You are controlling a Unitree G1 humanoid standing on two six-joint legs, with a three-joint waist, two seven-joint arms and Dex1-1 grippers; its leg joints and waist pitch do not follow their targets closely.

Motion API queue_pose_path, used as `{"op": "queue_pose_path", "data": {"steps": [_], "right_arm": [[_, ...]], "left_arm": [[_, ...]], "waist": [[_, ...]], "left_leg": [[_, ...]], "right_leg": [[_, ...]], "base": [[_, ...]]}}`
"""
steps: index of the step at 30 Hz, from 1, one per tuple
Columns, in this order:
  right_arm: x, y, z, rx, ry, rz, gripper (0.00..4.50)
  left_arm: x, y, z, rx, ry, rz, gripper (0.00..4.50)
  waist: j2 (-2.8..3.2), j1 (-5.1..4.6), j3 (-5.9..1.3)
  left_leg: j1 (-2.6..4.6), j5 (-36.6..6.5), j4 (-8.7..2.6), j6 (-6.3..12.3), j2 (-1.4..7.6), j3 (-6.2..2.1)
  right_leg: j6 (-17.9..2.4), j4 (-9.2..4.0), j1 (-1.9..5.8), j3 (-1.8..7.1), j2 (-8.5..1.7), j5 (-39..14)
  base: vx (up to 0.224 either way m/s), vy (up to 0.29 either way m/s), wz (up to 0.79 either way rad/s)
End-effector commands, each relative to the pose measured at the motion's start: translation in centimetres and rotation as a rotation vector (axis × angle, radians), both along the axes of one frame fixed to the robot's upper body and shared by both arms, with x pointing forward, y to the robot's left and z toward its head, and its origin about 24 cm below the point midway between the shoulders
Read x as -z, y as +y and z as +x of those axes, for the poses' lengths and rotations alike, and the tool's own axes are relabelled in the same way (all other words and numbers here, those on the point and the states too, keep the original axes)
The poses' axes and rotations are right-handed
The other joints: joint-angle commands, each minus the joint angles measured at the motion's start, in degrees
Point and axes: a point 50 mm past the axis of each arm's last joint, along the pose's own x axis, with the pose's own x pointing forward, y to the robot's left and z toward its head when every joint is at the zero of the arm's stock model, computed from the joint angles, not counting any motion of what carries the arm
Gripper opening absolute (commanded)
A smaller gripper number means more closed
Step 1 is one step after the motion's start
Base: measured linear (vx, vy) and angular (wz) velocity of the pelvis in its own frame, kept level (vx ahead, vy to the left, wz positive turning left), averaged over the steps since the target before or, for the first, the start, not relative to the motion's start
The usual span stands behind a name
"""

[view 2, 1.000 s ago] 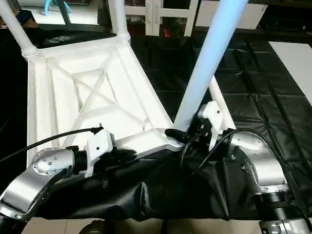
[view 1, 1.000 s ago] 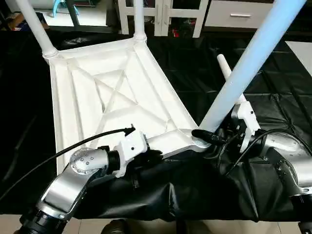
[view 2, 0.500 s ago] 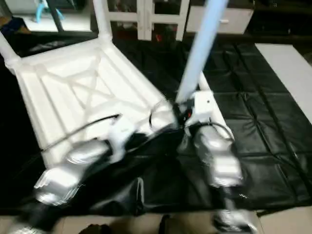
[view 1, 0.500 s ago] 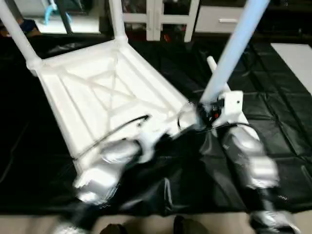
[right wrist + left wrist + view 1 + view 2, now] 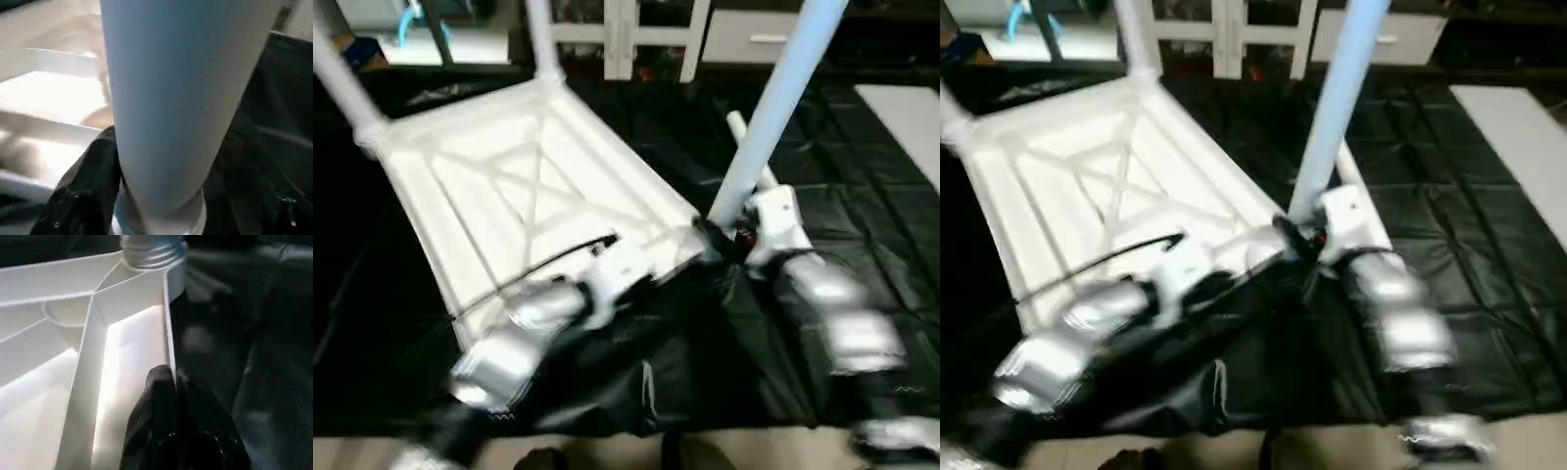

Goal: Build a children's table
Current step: Rotate leg to tighten

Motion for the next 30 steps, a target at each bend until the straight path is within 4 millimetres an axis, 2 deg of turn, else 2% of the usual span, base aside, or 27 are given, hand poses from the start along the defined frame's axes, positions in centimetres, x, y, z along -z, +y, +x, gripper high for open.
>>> {"op": "queue_pose_path", "data": {"steps": [1,3,5,6,8,12,14,15,16,18,21,22,26,30], "right_arm": [[-1.4,-1.2,-0.7,-0.07,-0.023,0.005,3.23],[-2.0,-3.2,-2.1,-0.172,0.002,-0.074,3.54],[-2.0,-3.4,-2.2,-0.175,0.003,-0.088,3.61],[-2.0,-4.0,-2.5,-0.184,0.009,-0.112,3.61],[-1.9,-4.4,-2.7,-0.194,0.021,-0.122,3.61],[-1.4,-4.3,-2.7,-0.191,0.044,-0.095,3.46],[-1.2,-4.0,-2.7,-0.189,0.046,-0.069,3.46],[-1.1,-3.7,-2.7,-0.194,0.047,-0.055,3.17],[-1.1,-3.6,-2.6,-0.191,0.038,-0.05,3.11],[-1.1,-3.5,-2.5,-0.19,0.031,-0.036,3.06],[-1.6,-3.3,-2.2,-0.186,-0.009,0.01,2.83],[-1.7,-3.3,-2.2,-0.19,-0.014,0.014,2.7],[-2.0,-3.5,-1.8,-0.171,-0.05,-0.029,2.7],[-1.7,-3.0,-2.1,-0.247,0.001,0.011,2.7]], "left_arm": [[2.6,2.1,-0.8,-0.015,0.129,0.11,0.0],[2.5,3.7,-1.3,0.004,0.139,0.165,0.0],[2.5,3.8,-1.3,0.004,0.141,0.166,0.0],[2.5,4.0,-1.5,0.005,0.147,0.168,0.0],[2.6,4.0,-1.7,0.013,0.157,0.166,0.0],[2.8,3.7,-2.0,0.027,0.168,0.159,0.0],[2.8,3.5,-2.1,0.034,0.169,0.154,0.0],[2.7,3.5,-2.1,0.037,0.169,0.15,0.0],[2.7,3.4,-2.1,0.04,0.17,0.149,0.0],[2.7,3.4,-2.1,0.042,0.171,0.147,0.0],[2.7,3.5,-2.2,0.05,0.176,0.146,0.0],[2.7,3.5,-2.3,0.051,0.176,0.145,0.0],[2.8,3.5,-2.3,0.053,0.175,0.144,0.0],[2.8,3.4,-2.3,0.053,0.173,0.142,0.0]], "waist": [[0.04,0.32,-3.17],[0.27,0.72,-3.18],[0.25,0.82,-3.33],[0.13,0.78,-3.2],[0.12,0.69,-3.09],[-0.01,0.01,-2.71],[0.03,-0.06,-2.75],[0.06,-0.01,-2.94],[0.06,-0.01,-2.94],[0.17,0.05,-3.14],[0.18,0.07,-3.29],[0.17,0.08,-3.31],[0.11,0.23,-3.26],[0.01,0.2,-3.36]], "left_leg": [[0.41,-10.1,-3.44,5.65,0.98,-0.04],[0.58,-5.7,-3.14,6.96,1.15,0.23],[0.69,-5.2,-3.05,7.02,1.17,0.22],[0.69,-5.0,-3.0,7.36,1.06,0.43],[0.51,-6.6,-3.13,7.02,1.1,0.33],[0.57,-12.6,-3.48,4.74,1.17,0.07],[0.63,-12.6,-3.48,4.22,1.18,0.03],[0.75,-12.0,-3.39,4.07,1.18,0.02],[0.75,-12.0,-3.39,4.07,1.18,0.02],[0.69,-9.5,-3.23,4.67,1.13,0.1],[0.69,-8.5,-3.09,5.45,1.11,0.17],[0.72,-8.3,-3.08,5.73,1.1,0.18],[0.77,-8.8,-3.06,5.44,1.12,0.24],[0.72,-8.8,-3.0,5.67,1.08,0.22]], "right_leg": [[-13.1,-2.55,2.91,1.08,-1.26,-8.6],[-15.6,-1.73,3.1,1.09,-0.98,-1.7],[-16.0,-1.61,3.24,1.09,-0.98,-0.7],[-17.0,-1.61,3.25,1.15,-1.0,-0.2],[-17.0,-1.84,3.46,1.13,-1.14,-2.9],[-14.4,-2.98,3.04,1.14,-1.39,-14.5],[-13.9,-3.07,2.84,1.21,-1.31,-15.6],[-14.0,-2.86,2.82,1.23,-1.2,-14.4],[-14.0,-2.86,2.82,1.23,-1.2,-14.4],[-15.1,-2.38,2.93,1.2,-1.02,-10.0],[-16.1,-2.09,3.08,1.16,-1.02,-7.5],[-16.4,-2.06,3.12,1.15,-1.01,-7.2],[-16.1,-2.2,3.08,1.19,-1.11,-9.0],[-16.1,-2.09,3.2,1.2,-1.02,-8.7]], "base": [[0.051,-0.022,-0.01],[0.067,-0.017,-0.03],[0.0,0.0,0.0],[0.0,0.0,0.0],[0.0,0.0,0.0],[0.0,0.0,0.0],[0.0,0.0,0.0],[0.0,0.0,0.0],[0.0,0.0,0.0],[0.0,0.0,0.0],[0.0,0.0,0.0],[0.0,0.0,0.0],[0.0,0.0,0.0],[0.0,0.0,0.0]]}}
